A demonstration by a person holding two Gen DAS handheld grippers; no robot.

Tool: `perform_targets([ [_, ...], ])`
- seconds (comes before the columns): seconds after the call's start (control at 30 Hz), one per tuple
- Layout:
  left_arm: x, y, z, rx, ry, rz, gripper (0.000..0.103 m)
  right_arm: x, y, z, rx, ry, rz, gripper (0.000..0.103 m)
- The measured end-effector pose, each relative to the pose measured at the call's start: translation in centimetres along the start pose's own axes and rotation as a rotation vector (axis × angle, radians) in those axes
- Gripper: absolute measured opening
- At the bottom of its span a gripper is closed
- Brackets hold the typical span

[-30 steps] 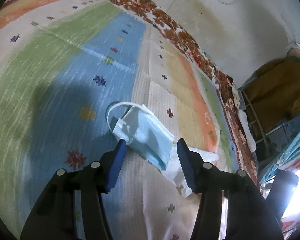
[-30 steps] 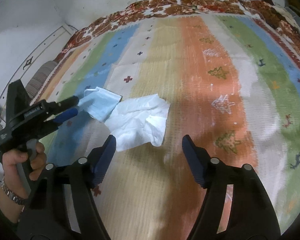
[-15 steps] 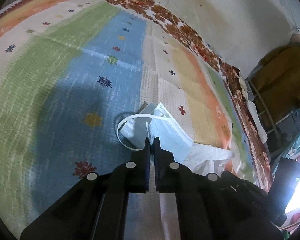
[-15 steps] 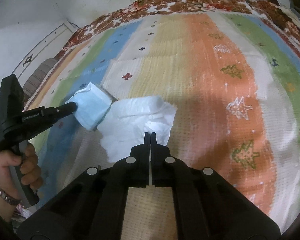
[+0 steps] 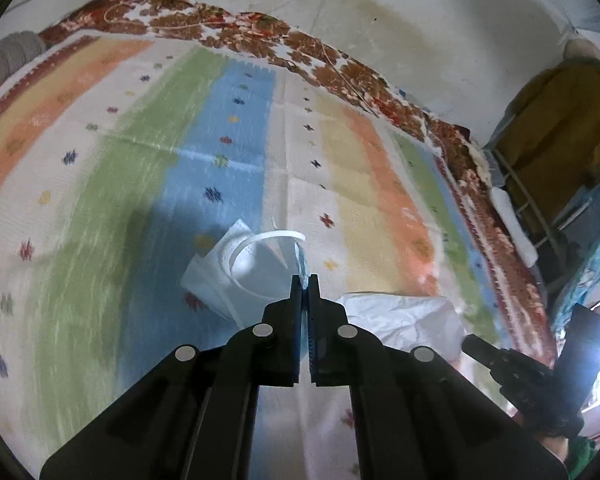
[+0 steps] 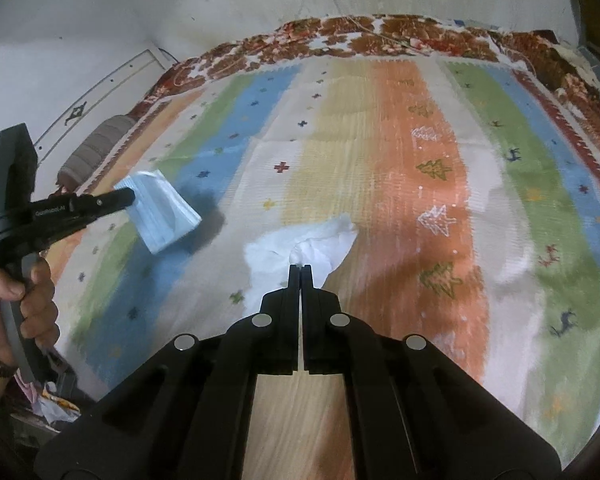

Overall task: Collect trash
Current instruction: 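Lift the mask and tissue and carry them over the bin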

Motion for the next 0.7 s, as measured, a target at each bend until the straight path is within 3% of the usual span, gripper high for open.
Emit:
perform_targets([
  [0.2, -2.4, 3.0, -2.5, 0.011, -0.059, 0.027, 0.002, 1.2, 4.0, -1.4, -0.004, -0.010, 0.033, 0.000],
  [0.37, -4.5, 5.8, -4.1, 0.001, -0.065, 0.001, 0.002, 2.6, 7.2, -2.5, -0.019, 0.035, 0.030, 0.000],
  [0.53, -7.2, 8.6, -6.2, -0.019, -0.152, -0.010, 0.002, 3.7, 11.2, -3.6, -0.048, 0.027, 0.060, 0.000],
  [0.7, -8.7, 10.9, -7.9, -0.026, -0.175, -0.029, 0.002, 5.4, 15.3, -4.9, -0.089, 0.066, 0.065, 0.000],
])
Point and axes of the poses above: each gripper's, at about its wrist camera, not at the fingertips, and y roughly against the way its jaws point, x to its left, z to its top, the point moved 9 cm from there along -y, roughly the way its jaws point, and after that the axes turned 2 degrees about -z, right-handed, at the moved point
